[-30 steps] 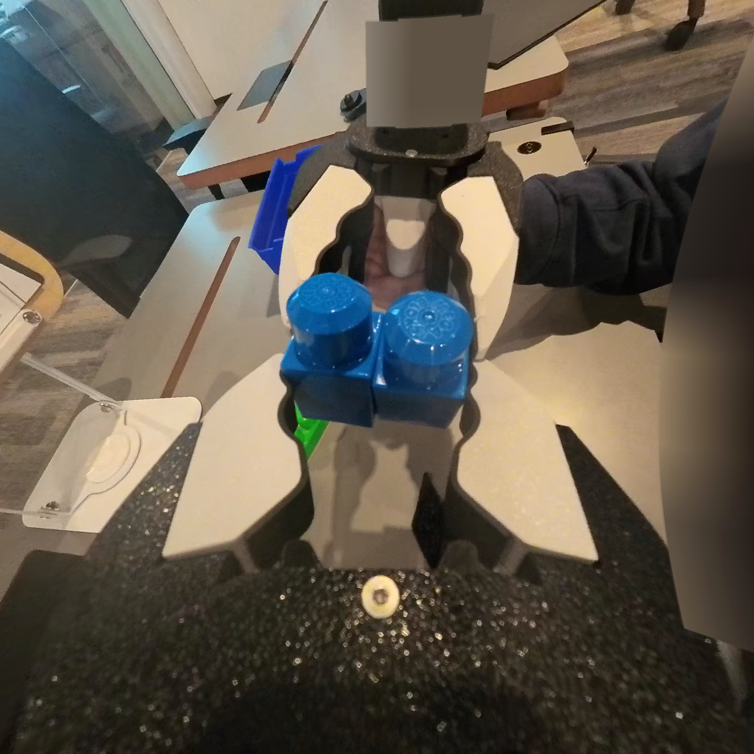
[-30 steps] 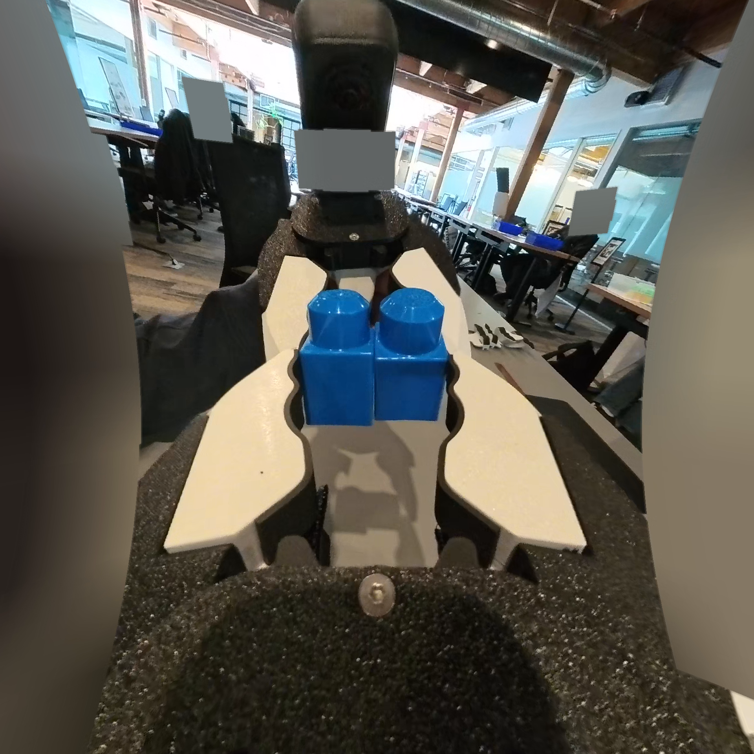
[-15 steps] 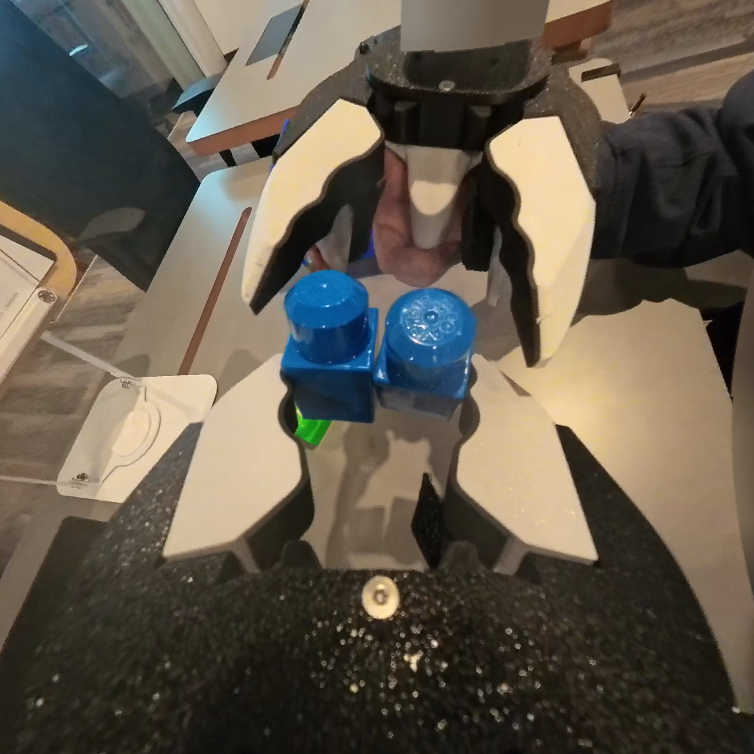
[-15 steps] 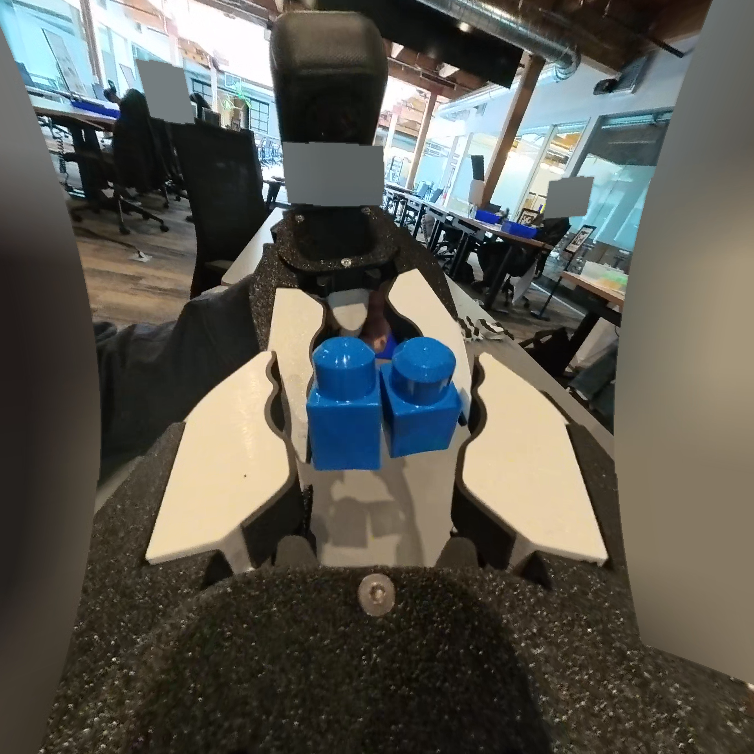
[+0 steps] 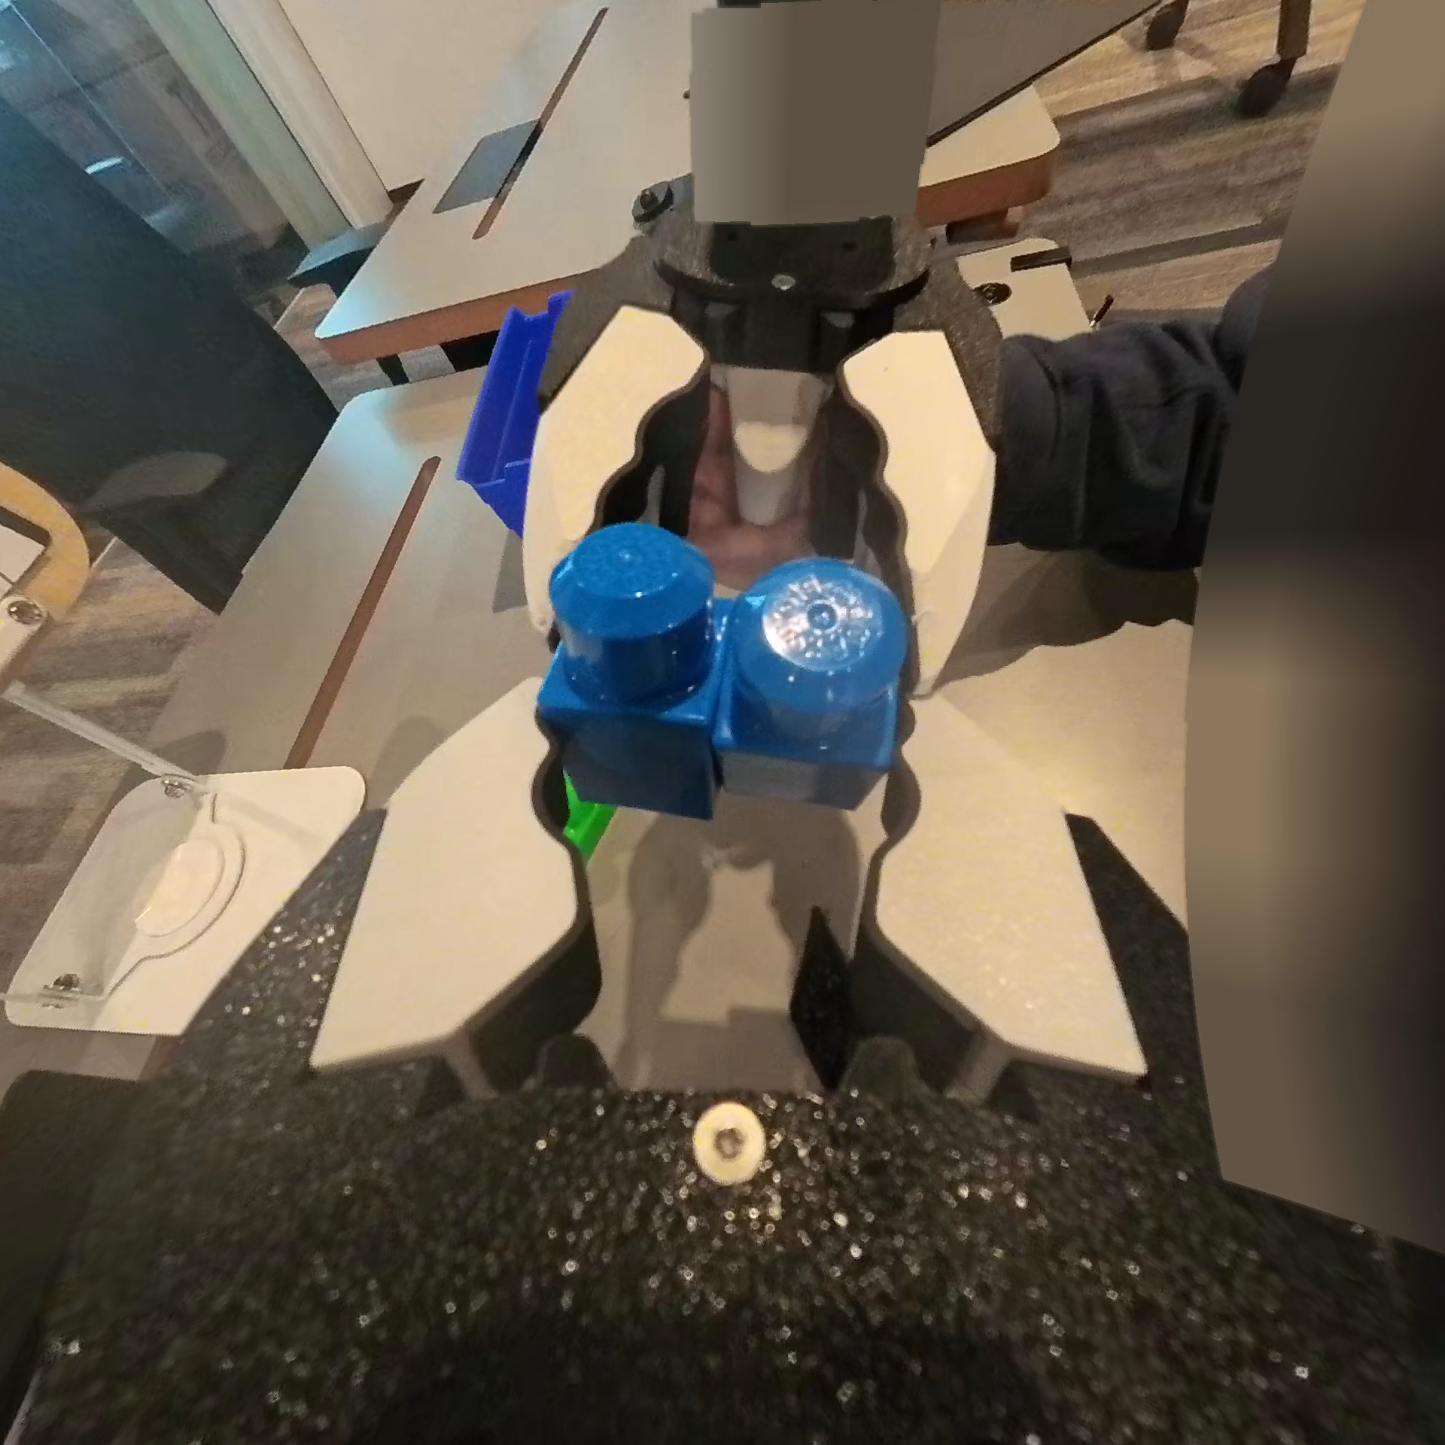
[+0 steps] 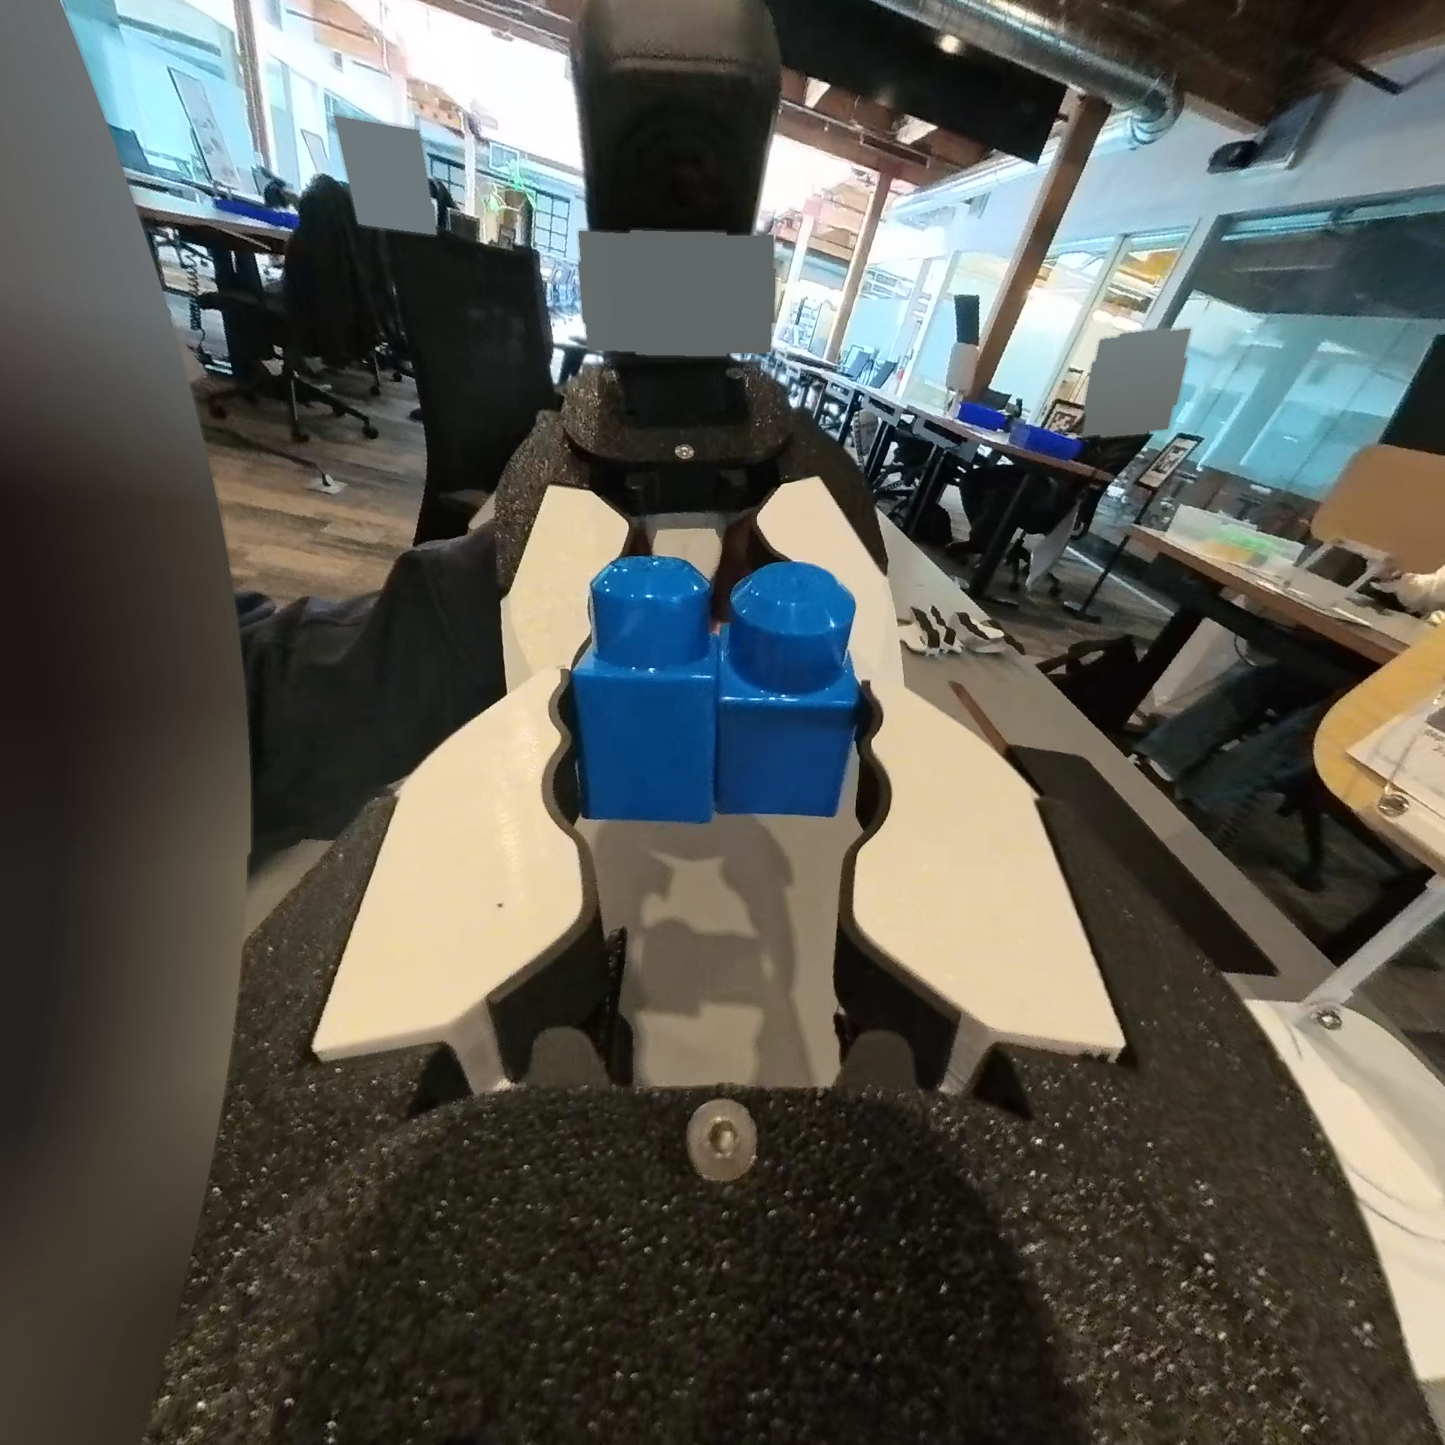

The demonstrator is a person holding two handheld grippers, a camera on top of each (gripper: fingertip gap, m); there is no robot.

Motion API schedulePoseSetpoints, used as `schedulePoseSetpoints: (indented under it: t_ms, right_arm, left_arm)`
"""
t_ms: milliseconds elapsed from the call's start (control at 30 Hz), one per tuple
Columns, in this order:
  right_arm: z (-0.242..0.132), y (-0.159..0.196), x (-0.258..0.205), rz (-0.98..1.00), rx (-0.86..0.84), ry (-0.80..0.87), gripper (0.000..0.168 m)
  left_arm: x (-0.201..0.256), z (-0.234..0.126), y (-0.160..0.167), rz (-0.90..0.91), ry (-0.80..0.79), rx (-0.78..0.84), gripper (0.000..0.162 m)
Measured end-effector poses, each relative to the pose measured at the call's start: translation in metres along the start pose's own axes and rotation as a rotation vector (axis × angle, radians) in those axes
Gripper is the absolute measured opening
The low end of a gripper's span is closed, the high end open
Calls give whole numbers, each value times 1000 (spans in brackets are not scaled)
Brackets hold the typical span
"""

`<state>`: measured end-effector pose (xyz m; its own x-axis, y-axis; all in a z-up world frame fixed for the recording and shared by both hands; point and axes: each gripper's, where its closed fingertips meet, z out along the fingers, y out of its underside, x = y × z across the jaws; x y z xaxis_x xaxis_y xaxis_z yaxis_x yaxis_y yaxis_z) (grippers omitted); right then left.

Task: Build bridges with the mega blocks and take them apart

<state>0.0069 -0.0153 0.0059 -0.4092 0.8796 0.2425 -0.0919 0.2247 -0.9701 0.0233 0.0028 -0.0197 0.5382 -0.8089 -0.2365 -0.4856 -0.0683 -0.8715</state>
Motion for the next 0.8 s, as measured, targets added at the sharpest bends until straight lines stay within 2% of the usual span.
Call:
schedulePoseSetpoints:
  t_ms: [200,300,767,800]
  right_arm:
    - [-3,-6,1,5,63,-6,68]
    - [-5,-7,3,17,79,-7,66]
    - [-10,-4,13,45,125,8,63]
    - [-15,-8,20,26,157,55,6]
  left_arm:
    - [0,0,-8,-12,-7,39,79]
    - [-1,2,-11,-21,-13,54,96]
    - [-10,4,-7,-24,-46,71,97]
    - [-8,3,-8,-24,-31,79,98]
